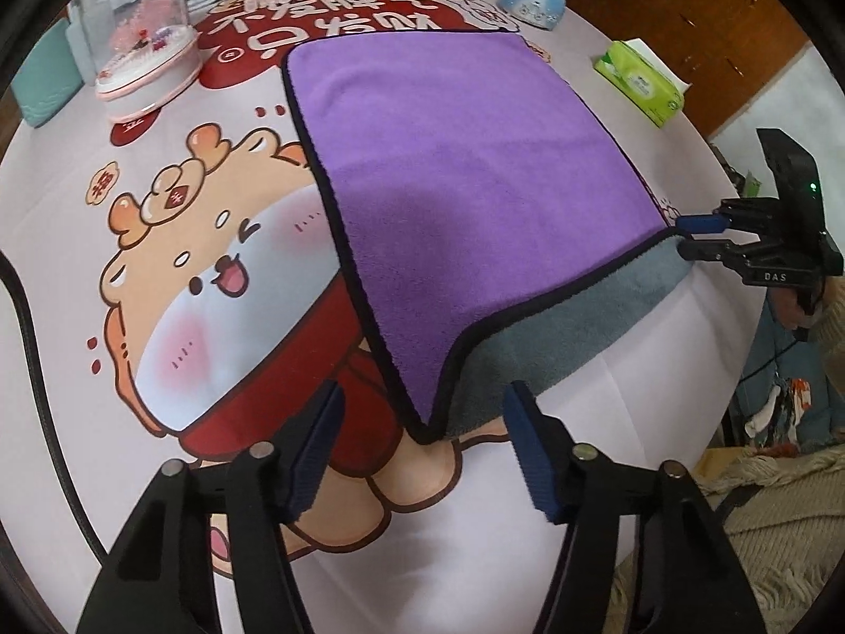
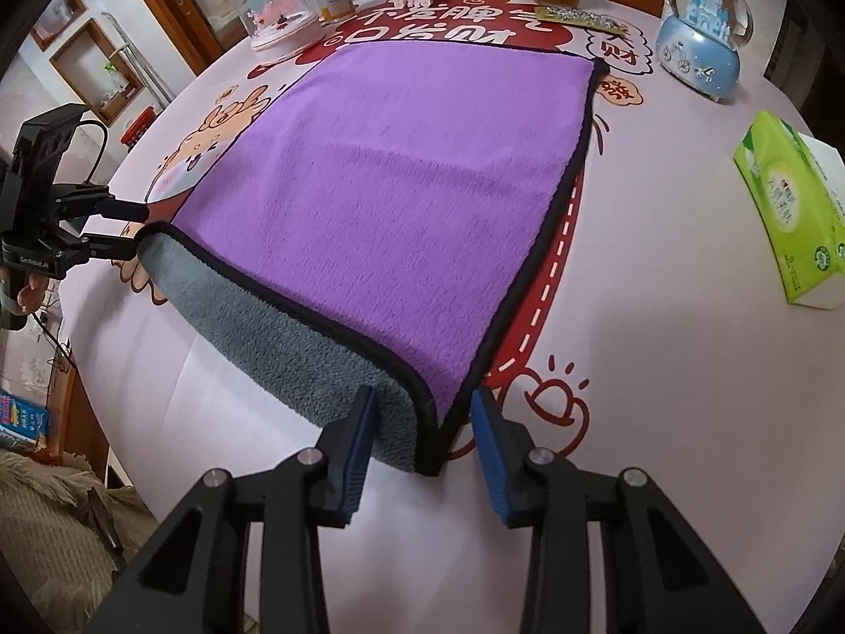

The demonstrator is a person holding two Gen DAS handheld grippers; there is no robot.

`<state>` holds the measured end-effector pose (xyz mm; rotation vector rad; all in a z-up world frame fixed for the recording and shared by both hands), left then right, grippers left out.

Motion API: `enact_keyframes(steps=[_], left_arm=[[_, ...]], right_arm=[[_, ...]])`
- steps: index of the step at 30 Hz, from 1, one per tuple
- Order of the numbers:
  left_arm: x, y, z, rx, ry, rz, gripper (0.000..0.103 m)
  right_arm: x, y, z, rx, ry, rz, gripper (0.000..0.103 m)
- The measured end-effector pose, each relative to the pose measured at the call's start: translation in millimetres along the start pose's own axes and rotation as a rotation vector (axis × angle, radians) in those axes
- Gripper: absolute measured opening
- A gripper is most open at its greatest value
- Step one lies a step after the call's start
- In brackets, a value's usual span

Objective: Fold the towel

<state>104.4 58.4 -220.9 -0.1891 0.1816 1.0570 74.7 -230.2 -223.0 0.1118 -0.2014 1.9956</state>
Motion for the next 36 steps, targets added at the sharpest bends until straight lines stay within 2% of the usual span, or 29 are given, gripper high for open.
enact_keyframes(steps=[4,6,11,13,16,18,23,27,36], left_arm=[[-4.5,-1.6,0.6,0.009,0.009,-0.028,0.054],[-7.0,-3.9,-2.2,0.028,0.024,-0.040,0.046],[-9.1,-7.6,-9.1,0.056,0.052,-0.043,0.036],[-11.7,-9.0,-10.9,0.063,0.069,-0.045,0.035],[-14.9,-9.4,-14.3,0.073,0.069,-0.055,0.034],[-16.7,-10.2,-16.7,0.081,0.073,-0.056,0.027],[-16.4,-11.0,-19.5,0.085,0.043,-0.050,0.014],[-15.9,-8.0,-16.9,0.077,0.006,-0.042,0.008],[-27.4,-13.2,-10.1,0.049,-0.093,-0.047,0.006]], right_arm=[[0.3,-1.4,0.8,0.000,-0.020,-0.003,0.037],[0.8,-1.6,1.0,0.002,-0.031,-0.001,0.037],[1.7,-3.0,0.8,0.010,-0.062,-0.007,0.036],[2.2,-2.8,0.3,0.014,-0.070,-0.006,0.028],[4.5,-1.6,-1.0,0.024,-0.082,-0.002,0.023],[4.9,-1.2,-0.8,0.022,-0.079,-0.001,0.019],[3.0,0.2,0.8,0.014,-0.079,-0.014,0.011],[2.3,0.8,2.5,0.007,-0.075,-0.024,0.005],[6.6,-6.7,17.4,-0.060,0.005,-0.021,0.004]])
Point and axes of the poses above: each gripper's, at about its wrist camera, not at the fingertips, and z roughly against the way its jaws point, x to its left, y to its underside, the point moved 6 cm from there along -z, roughly the way its jaws point, and after that the axes turned 13 degrees about x, right-handed, at the moved point
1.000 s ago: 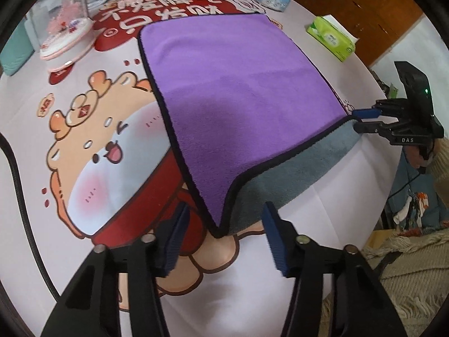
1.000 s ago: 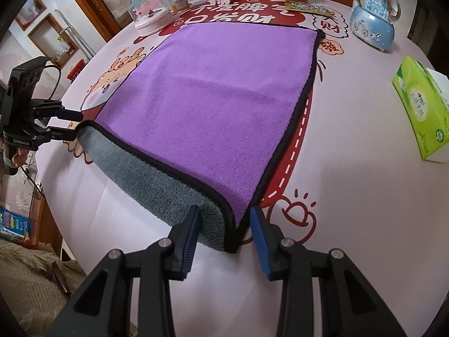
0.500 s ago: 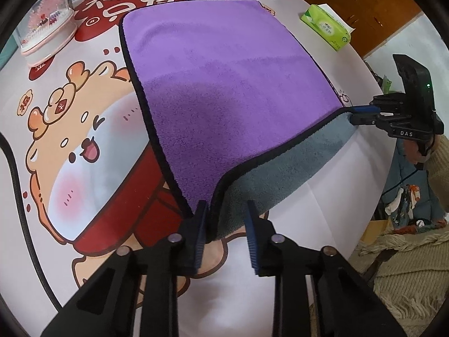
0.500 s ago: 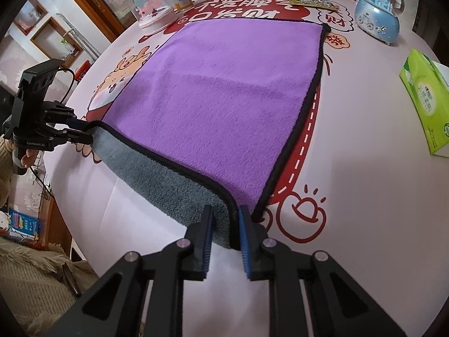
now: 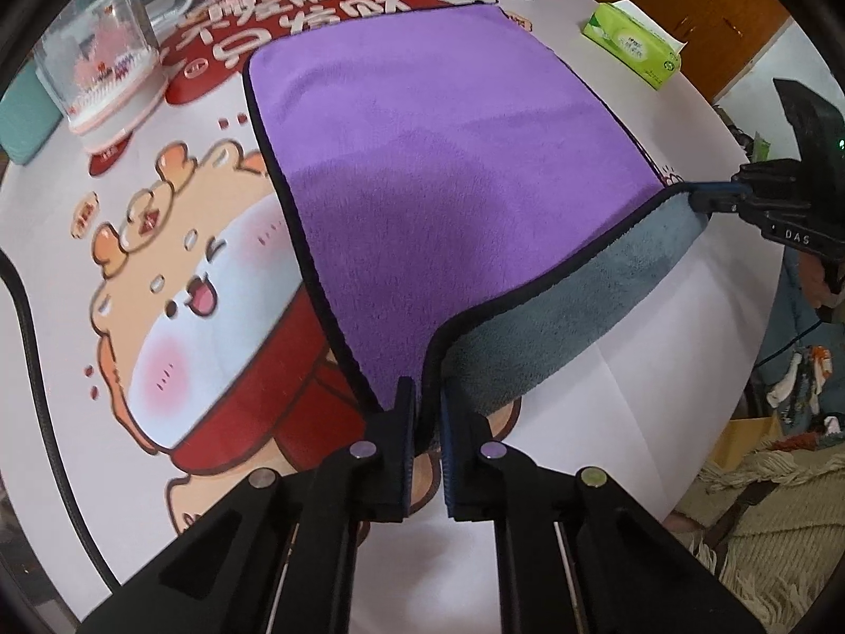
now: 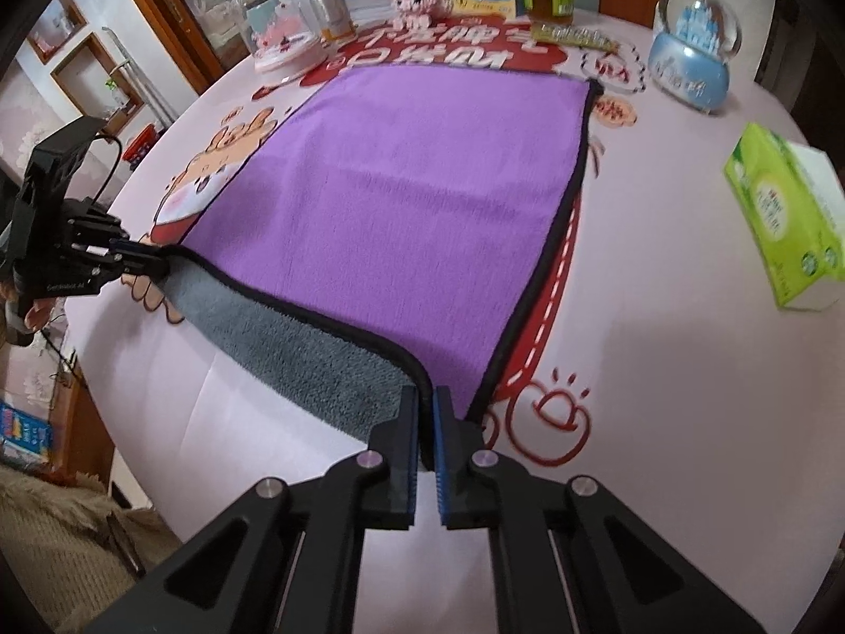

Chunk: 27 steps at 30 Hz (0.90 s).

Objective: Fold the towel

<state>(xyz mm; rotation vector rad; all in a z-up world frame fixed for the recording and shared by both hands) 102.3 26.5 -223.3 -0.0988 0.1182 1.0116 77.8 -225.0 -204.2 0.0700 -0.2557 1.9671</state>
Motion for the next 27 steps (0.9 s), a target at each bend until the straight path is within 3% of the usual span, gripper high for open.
enact_keyframes(steps=[5,13,21,27], left_arm=[[7.5,-11.6,19.8,-0.051,-0.044,0.032,0.006],[38.9,-46.6,57.8,-0.167,-0.097,0.164,0.006],[69.5,-102.9,74.3,-0.231,-0.177,0.259,0.006],[94.1,-150.5,75.8,-0.265,-0.214,0.322,0.006]], right_arm=[[-4.8,-21.5,20.0,-0.085,0.051,-0.017,0.004],[-20.1,-68.8,45.0,-0.191,0.136,-0.059,0.004],[-40.0,-128.7,56.8,-0.264,0.210,-0.102,0.004],[-63.8,-174.1,45.6,-0.262,0.243,-0.169,0.004]])
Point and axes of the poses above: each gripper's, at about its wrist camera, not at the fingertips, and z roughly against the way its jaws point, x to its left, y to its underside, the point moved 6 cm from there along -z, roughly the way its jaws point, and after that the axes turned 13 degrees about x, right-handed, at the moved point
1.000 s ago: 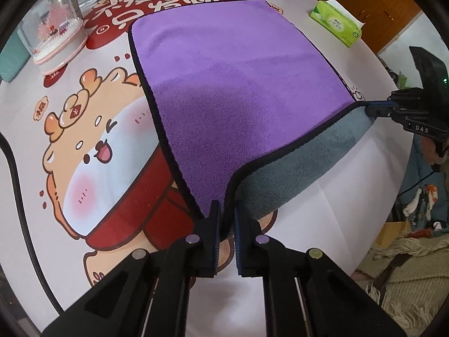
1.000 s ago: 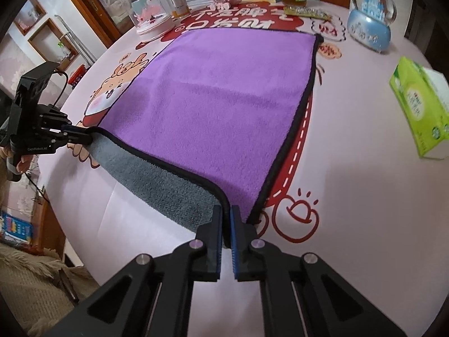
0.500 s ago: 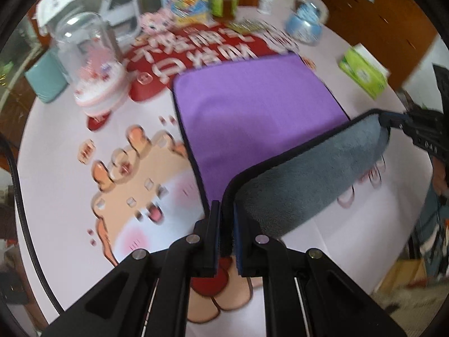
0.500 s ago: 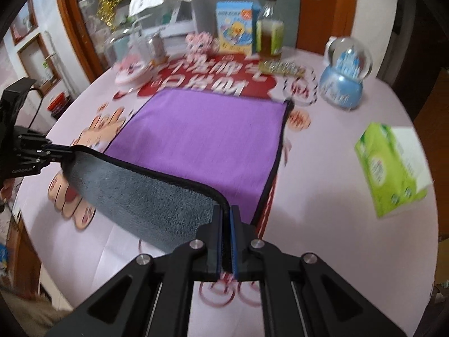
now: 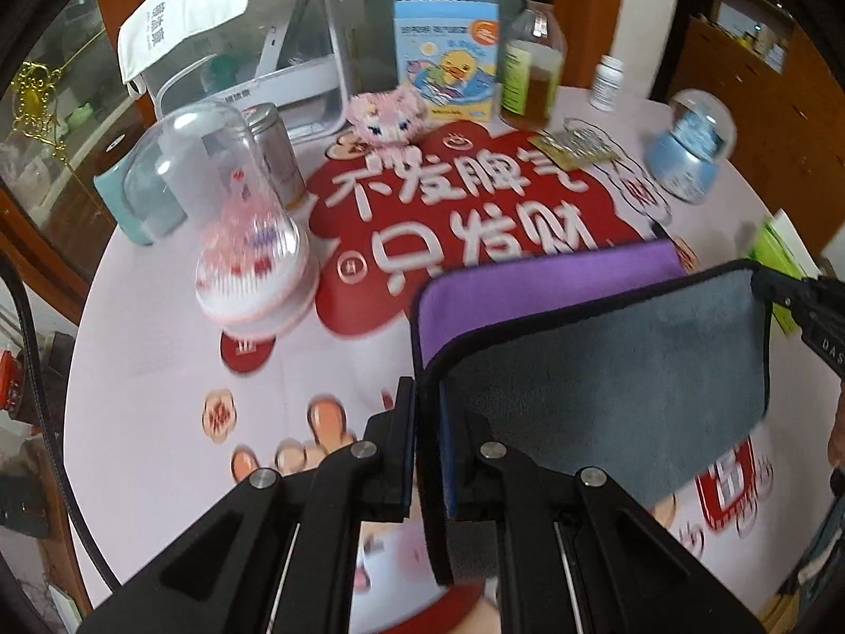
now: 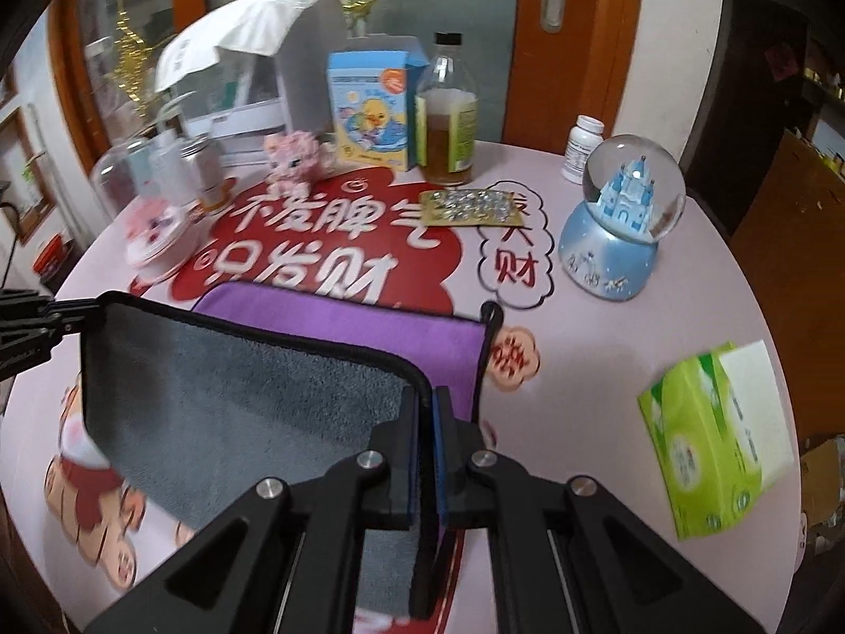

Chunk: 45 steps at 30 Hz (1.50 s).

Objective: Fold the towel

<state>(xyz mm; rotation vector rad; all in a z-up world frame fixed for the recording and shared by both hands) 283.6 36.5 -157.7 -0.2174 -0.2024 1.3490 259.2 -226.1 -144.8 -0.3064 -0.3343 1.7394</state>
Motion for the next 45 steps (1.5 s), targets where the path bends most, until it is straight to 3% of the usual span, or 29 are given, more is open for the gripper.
enact_keyframes(steps=[7,13,14,18,19,32,36,45], left_arm=[[4.0,-41.5,-34.8,0.015,-0.040,0.029,0.006],[4.4,-52.3,-65.1,0.056,-0.059,0.050,0.010],[4.9,-51.9,-69.1,0.065,-0.056,0.058,0.018],[11.7,-48.0,-76.2,0.080,-0.020,0.128,0.090],[14.5,-46.9,-73.8,0.067,-0.019,0.150,0.093],[2.6,-32.9,-42.5,0.040,0.040,0.213,0.094],[-6.2,-18.1,-19.9,0.018,0.070,0.232,0.094],[-18.1,26.1,44.6,-0.020,0.058,0.253,0.094]], right_arm=[[-11.0,-31.2,-40.3,0.044,0.024,-0.056,0.004],[-15.3,-44.2,-68.3,0.084,0.052,-0.067,0.007],[-16.4,-45.4,-71.7,0.090,0.055,-0.072,0.009],[-26.6,-49.5,-72.3,0.077,0.060,-0.154,0.042],[-27.6,-49.8,-69.1,0.059,0.063,-0.164,0.042],[5.2,-38.8,-49.4,0.072,-0.009,-0.134,0.042],[17.8,-26.8,-31.7,0.061,0.000,-0.112,0.042],[35.1,3.9,24.8,0.037,-0.048,-0.123,0.047]])
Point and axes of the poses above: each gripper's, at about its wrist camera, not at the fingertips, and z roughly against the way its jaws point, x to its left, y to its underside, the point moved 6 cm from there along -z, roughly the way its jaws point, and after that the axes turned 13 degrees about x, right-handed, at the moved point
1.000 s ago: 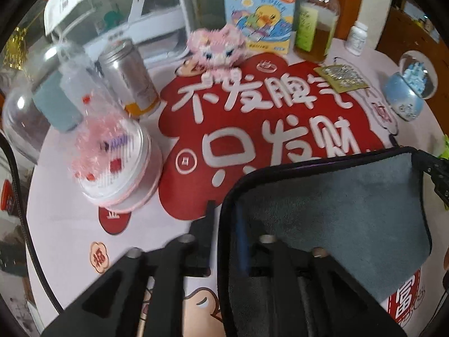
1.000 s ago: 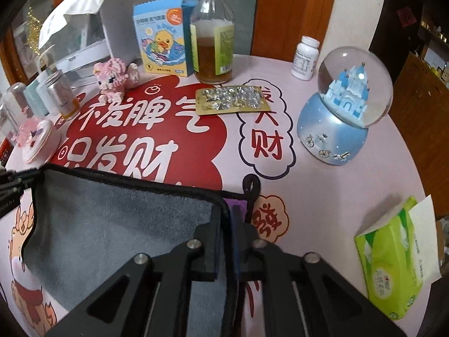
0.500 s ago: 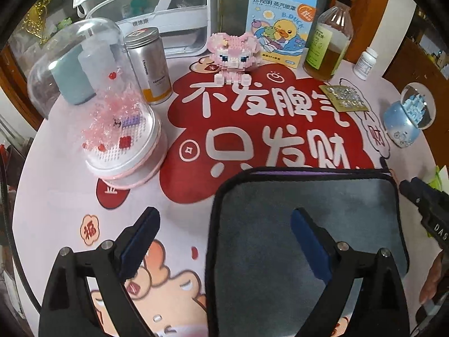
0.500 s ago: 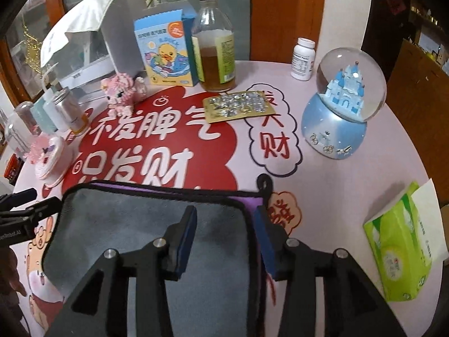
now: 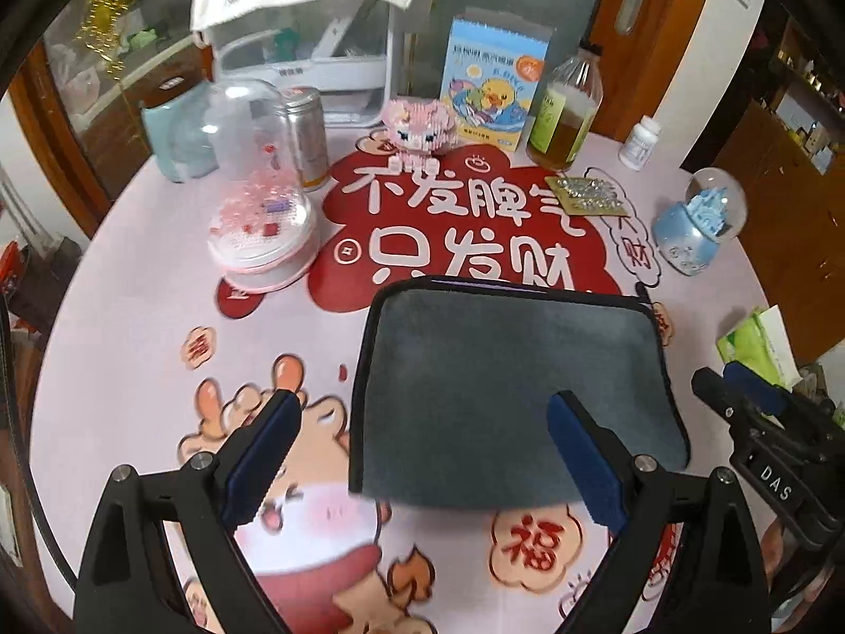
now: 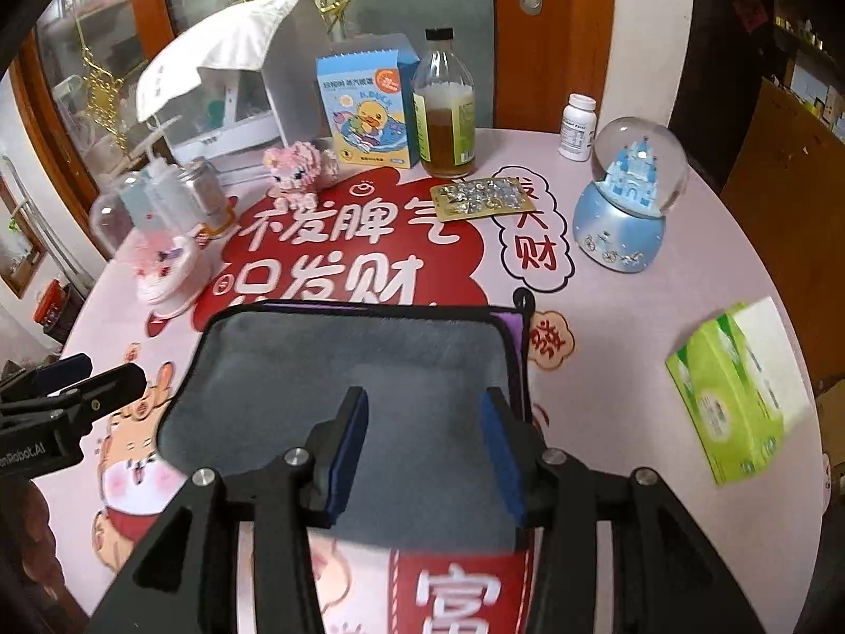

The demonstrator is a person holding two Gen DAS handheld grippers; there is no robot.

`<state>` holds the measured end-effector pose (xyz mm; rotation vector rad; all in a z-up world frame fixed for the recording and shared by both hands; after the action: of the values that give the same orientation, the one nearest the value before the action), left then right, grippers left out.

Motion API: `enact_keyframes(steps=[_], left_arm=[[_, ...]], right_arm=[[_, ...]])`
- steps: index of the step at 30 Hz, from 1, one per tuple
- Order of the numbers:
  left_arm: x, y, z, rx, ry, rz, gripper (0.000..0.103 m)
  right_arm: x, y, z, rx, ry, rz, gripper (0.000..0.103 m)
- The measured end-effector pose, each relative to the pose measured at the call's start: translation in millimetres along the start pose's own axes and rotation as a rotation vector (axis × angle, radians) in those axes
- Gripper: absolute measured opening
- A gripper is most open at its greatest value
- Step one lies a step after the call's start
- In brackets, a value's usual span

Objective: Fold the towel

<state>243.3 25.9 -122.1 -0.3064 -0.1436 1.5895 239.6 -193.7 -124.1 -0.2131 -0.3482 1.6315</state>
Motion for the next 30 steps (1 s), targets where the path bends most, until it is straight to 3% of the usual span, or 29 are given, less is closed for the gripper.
enact_keyframes(steps=[16,22,30], left_arm=[[-4.9,48.7,118.2,-0.152,-0.049,0.018,0.094],[-10.4,56.9,152.3,-0.191,-0.068,0.006,0.094],[-14.3,79.9,177.2,-0.217,-0.041,0.026,0.094]], right_arm=[[20.9,45.8,92.0,-0.059,0.009,-0.019,0.060],[25.3,52.2,120.8,-0.084,0.028,-0.021,0.061],[30.5,78.3,151.1,-0.116,-0.014,-0.049,0.061]])
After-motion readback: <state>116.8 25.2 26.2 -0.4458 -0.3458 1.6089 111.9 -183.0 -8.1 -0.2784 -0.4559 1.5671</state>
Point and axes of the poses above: each gripper's, at about its wrist camera, not at the fingertips, and z roughly against the way its jaws point, x to its left, y to its underside, the point moved 6 cm from there along -z, roughly the way its jaws point, and after that the axes turned 13 degrees about x, right-handed, at the moved point
